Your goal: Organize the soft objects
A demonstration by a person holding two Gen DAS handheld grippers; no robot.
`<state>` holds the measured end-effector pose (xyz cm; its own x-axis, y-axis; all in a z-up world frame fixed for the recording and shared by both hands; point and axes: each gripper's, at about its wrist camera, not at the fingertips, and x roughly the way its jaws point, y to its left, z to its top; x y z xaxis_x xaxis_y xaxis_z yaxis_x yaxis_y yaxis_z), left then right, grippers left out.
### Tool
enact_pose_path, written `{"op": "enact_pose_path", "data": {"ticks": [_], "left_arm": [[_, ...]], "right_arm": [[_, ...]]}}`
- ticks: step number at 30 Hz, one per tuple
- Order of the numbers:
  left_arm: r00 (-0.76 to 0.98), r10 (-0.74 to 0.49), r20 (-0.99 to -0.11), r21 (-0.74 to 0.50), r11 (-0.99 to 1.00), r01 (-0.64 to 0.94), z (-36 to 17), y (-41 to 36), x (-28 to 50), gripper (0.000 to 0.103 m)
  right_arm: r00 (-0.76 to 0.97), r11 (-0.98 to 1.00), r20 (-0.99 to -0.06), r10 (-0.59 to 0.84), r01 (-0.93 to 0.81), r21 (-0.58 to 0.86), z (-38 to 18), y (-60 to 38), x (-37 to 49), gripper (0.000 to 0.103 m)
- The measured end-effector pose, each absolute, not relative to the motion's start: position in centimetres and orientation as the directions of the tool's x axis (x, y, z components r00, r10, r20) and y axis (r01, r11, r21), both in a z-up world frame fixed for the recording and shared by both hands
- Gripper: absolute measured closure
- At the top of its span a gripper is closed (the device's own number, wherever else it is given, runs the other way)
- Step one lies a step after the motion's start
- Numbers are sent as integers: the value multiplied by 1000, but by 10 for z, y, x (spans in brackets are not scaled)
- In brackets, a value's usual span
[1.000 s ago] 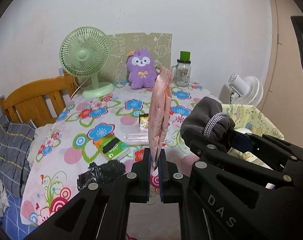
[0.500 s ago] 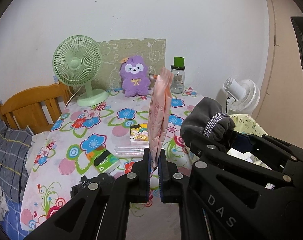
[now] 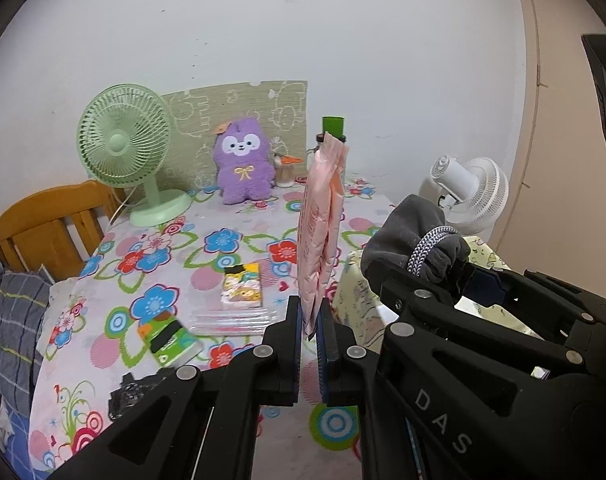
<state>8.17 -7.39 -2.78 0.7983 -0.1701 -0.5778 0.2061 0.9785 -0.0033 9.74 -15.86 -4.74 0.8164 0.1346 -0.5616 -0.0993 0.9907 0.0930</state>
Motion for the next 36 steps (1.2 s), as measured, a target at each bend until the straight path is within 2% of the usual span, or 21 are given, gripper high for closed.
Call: {"op": "enact_pose_path", "data": {"ticks": [19,36], "left_arm": [[778,-245,-579,-5,955,297,-34,-133,96,100],[703,-305,-643,-19,924,382,-64,-179,119,99]], "right_arm": [[829,996,-558,49,0,89,-51,-218,101,61],[785,991,-618,-30,105,86,-82,-268,119,61]]}}
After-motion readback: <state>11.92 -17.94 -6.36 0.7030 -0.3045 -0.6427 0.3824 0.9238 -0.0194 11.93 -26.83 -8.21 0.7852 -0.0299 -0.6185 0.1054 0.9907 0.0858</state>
